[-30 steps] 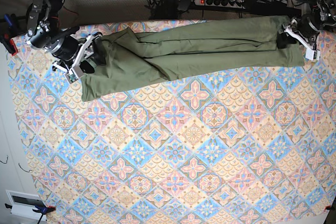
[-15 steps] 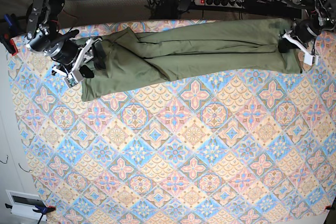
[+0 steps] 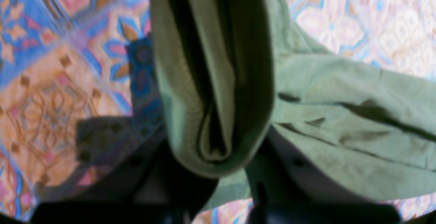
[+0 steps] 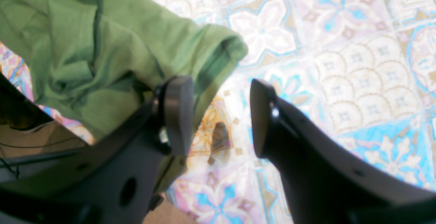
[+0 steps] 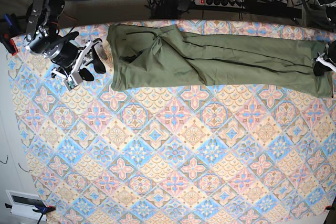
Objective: Layout the t-shirt on the table in an organized manner, then fold the t-shirt properly
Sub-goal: 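Grasp the shirt's other end with the left gripper and fold it inward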
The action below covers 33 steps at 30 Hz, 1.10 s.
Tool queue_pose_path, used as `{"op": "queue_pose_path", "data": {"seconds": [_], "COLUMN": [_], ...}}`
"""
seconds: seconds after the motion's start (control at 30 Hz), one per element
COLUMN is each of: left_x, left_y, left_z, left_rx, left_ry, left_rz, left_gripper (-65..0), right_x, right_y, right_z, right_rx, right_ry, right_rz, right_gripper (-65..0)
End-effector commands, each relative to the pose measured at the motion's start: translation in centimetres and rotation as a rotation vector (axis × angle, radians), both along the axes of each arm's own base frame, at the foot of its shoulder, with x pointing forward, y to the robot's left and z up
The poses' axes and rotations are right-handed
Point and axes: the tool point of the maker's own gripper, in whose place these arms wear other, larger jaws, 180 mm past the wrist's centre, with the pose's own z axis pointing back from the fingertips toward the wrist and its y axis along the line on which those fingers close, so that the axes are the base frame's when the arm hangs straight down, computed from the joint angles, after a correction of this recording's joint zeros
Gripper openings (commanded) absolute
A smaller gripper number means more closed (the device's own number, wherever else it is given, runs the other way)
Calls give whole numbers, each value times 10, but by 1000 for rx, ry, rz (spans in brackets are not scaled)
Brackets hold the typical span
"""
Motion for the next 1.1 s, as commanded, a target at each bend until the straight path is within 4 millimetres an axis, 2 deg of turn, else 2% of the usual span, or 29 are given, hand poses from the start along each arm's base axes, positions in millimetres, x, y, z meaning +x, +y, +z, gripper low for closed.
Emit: {"op": "queue_pose_path", "data": {"seconds": [0.0, 0.1, 0.2, 0.37, 0.5, 0.63, 0.8, 1.07], "left_x": [10, 11, 16, 11, 5, 7, 9, 6], "left_y": [6, -9, -45, -95, -127, -153, -186, -217], "left_z": [17, 18, 20, 18, 16, 18, 8, -11], "left_rx": [25, 31, 25, 37, 37, 18, -38, -81], "left_ry": [-37, -5, -34, -33, -16, -35, -33, 4], "left_rz": [-13, -61, -121, -191, -223, -250, -306, -304], "left_gripper": [-650, -650, -650, -650, -650, -650, -650, -650], "right_x": [6, 6, 7, 6, 7, 7, 7, 7], "right_y": [0, -1, -3, -3, -4, -4, -4, -5], "right_z": [12, 11, 12, 11, 12, 12, 12, 12], "right_rx": [10, 9, 6, 7, 6, 4, 4, 3], "right_ry": [-43, -43, -45, -43, -46, -46, -46, -46], "right_rz": [8, 5, 0, 2, -2, -2, -2, -1], "right_gripper": [-391, -391, -391, -391, -391, -391, -391, -391]}}
